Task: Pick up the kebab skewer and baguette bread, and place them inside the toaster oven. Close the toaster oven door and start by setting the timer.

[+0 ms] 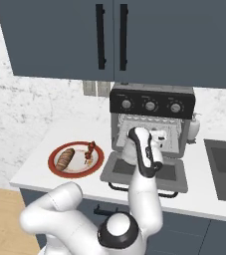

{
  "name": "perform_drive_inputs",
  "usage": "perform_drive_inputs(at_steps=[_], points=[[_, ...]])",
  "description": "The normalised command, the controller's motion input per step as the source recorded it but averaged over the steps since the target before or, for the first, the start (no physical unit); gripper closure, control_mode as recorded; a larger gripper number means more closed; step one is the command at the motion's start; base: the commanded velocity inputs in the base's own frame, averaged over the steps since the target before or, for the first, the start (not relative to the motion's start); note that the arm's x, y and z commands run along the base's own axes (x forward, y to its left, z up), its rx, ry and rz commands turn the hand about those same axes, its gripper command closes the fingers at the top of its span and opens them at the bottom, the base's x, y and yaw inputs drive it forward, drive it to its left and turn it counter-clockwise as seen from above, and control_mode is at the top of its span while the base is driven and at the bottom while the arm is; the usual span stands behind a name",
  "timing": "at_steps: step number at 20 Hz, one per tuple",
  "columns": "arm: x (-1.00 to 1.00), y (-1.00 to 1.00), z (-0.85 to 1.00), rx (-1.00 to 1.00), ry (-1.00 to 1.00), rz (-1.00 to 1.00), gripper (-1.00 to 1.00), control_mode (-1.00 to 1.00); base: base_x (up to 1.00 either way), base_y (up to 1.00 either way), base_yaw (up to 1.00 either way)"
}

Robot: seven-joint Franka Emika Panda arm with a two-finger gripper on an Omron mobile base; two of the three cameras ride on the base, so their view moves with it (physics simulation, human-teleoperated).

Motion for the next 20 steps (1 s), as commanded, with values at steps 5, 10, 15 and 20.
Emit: perform_drive_inputs(at_steps=[5,10,15,20], points=[[0.27,0.00,0.00,-0.08,0.00,0.00,-1.00,-1.00,0.00,0.00,0.00],[0.41,0.00,0.00,-0.05,0.01,-0.03,-1.00,-1.00,0.00,0.00,0.00],[0.46,0.00,0.00,-0.04,0.04,-0.02,-1.00,-1.00,0.00,0.00,0.00],[0.27,-0.04,0.00,-0.05,0.09,0.00,-1.00,-1.00,0.00,0.00,0.00]])
